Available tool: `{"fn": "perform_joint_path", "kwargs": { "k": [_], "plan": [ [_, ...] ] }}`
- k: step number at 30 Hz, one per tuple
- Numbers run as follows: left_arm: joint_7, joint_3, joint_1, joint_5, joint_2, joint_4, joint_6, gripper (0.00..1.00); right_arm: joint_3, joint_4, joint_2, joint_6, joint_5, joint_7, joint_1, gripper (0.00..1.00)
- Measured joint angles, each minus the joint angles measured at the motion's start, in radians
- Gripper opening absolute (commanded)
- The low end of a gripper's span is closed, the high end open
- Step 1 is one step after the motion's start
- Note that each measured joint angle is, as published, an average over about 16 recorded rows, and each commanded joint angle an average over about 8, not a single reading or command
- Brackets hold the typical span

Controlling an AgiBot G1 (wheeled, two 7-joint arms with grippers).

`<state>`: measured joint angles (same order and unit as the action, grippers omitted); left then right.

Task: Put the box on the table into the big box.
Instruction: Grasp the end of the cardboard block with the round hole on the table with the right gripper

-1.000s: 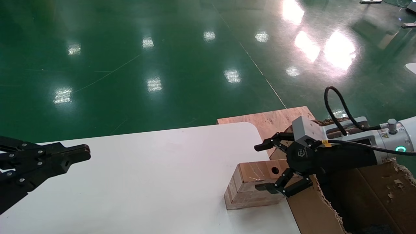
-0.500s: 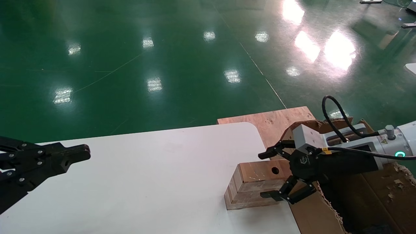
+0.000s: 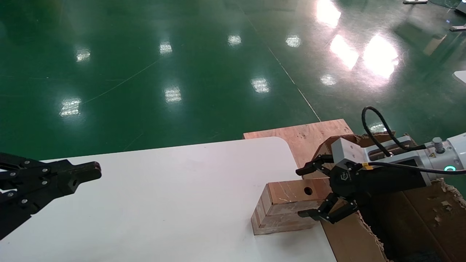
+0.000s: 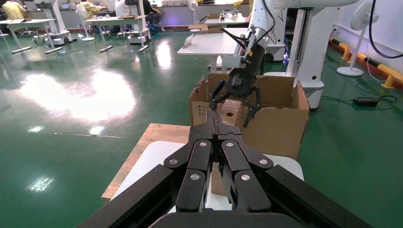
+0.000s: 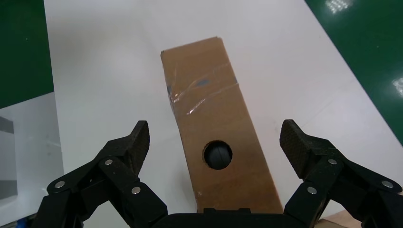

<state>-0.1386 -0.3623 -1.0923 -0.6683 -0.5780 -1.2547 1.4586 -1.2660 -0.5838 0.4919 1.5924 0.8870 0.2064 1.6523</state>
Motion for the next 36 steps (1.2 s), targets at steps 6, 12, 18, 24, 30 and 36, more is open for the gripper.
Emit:
{"fn": "perform_joint_path", "kwargs": {
  "k": [6,12,18,24,30,36],
  "plan": [
    [0.0,0.0,0.0,0.0,0.0,0.0,0.0,0.8,-0.035,0.022,0.012,0.0,-0.01,0.013,0.015,1.0],
    [0.0,0.0,0.0,0.0,0.0,0.0,0.0,1.0,-0.049,0.029,0.016,0.0,-0.016,0.018,0.021,0.53],
    [0.0,0.0,0.0,0.0,0.0,0.0,0.0,1.0,-0.048,0.029,0.017,0.0,-0.017,0.018,0.022,0.01],
    [0.0,0.0,0.0,0.0,0.0,0.0,0.0,1.0,-0.044,0.027,0.016,0.0,-0.015,0.017,0.019,0.0],
    [0.0,0.0,0.0,0.0,0.0,0.0,0.0,1.0,-0.042,0.025,0.015,0.0,-0.013,0.017,0.018,0.0],
    [0.0,0.0,0.0,0.0,0.0,0.0,0.0,1.0,-0.04,0.024,0.015,0.0,-0.012,0.016,0.017,0.0]
  ]
}}
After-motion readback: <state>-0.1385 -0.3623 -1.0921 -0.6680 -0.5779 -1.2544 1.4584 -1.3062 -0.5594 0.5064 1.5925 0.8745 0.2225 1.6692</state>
